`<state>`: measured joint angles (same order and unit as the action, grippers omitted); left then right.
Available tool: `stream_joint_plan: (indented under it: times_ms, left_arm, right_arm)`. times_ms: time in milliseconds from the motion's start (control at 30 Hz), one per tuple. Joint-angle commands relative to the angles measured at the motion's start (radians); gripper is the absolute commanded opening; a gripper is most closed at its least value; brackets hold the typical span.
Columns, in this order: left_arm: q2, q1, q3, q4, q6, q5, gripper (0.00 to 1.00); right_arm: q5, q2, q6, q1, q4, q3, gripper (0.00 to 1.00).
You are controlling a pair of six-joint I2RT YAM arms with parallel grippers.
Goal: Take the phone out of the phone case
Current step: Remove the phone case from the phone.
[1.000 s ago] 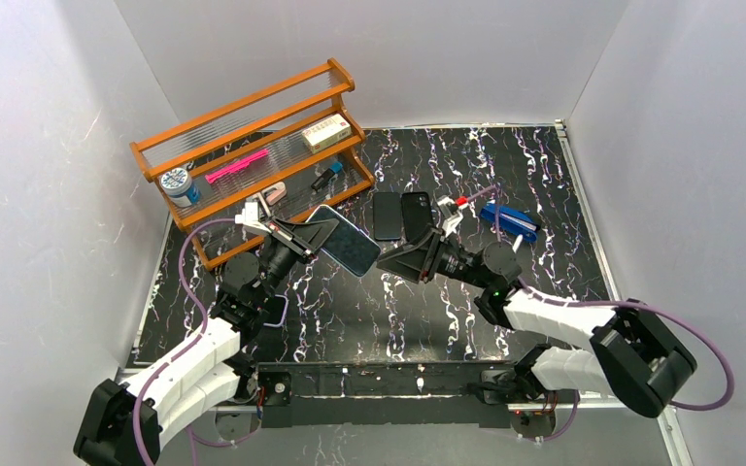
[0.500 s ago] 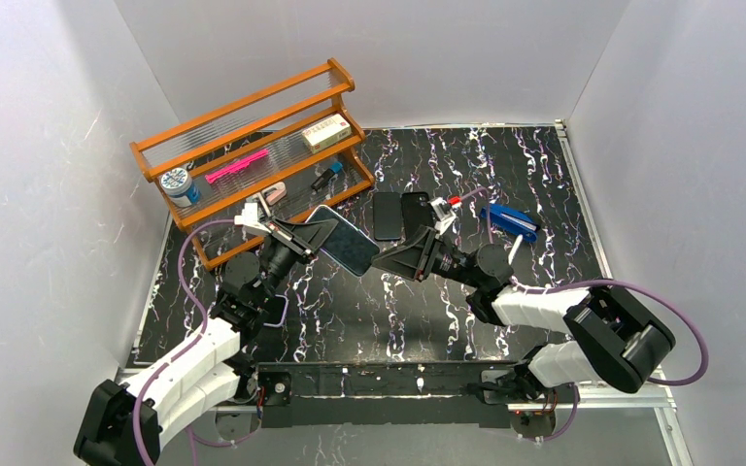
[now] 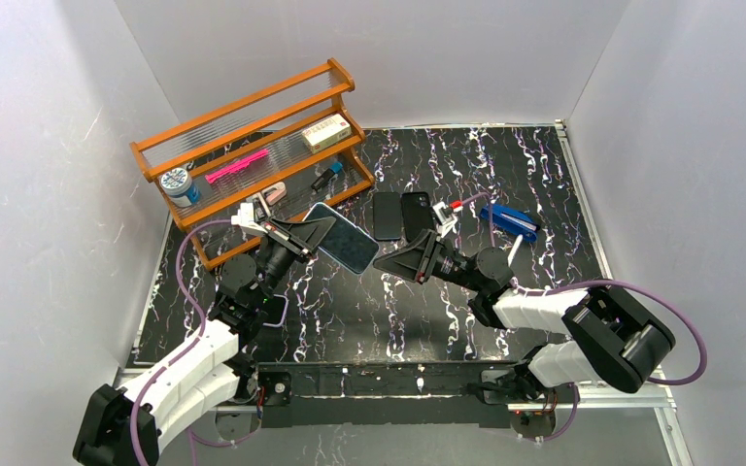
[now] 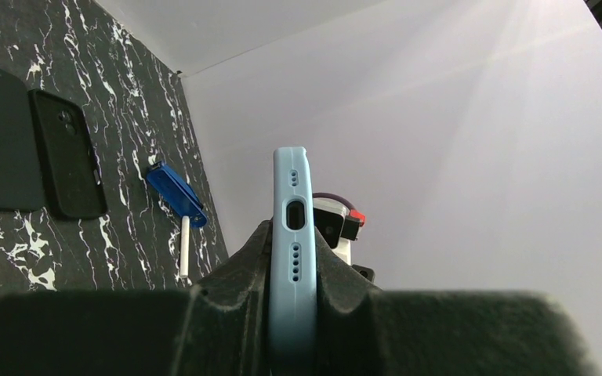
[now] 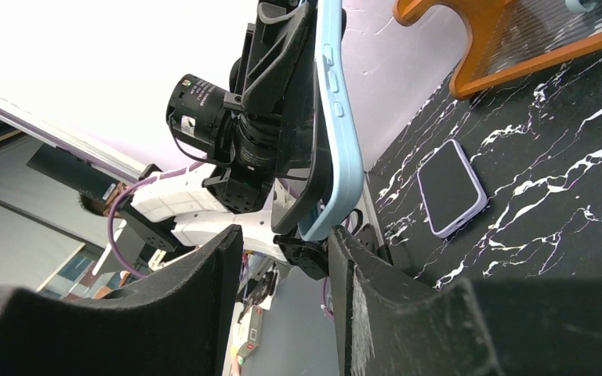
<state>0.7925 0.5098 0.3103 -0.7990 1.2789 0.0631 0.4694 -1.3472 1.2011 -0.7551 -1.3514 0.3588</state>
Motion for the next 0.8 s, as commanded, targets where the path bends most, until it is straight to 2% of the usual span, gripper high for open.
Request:
stream_joint_plan:
  times_ms: [0,533,767]
  left_arm:
    - [-0.024,0.004,0.044,-0.088,0.010,0.001,0.00]
    - [-0.010,0.004,0.036,-0.088,-0.021,-0.001,0.00]
    - [-0.011,0.005,0.044,-0.096,-0.002,0.016,0.00]
  right_arm:
    - [-0.006,0.017,-0.013,-0.004,-0.040,0.013,0.52]
    - [0.021,0.054,-0.015,-0.004,-0.036,0.042,0.51]
    - [0.017,0.016,0.003,-0.005,-0.057,0.042,0.50]
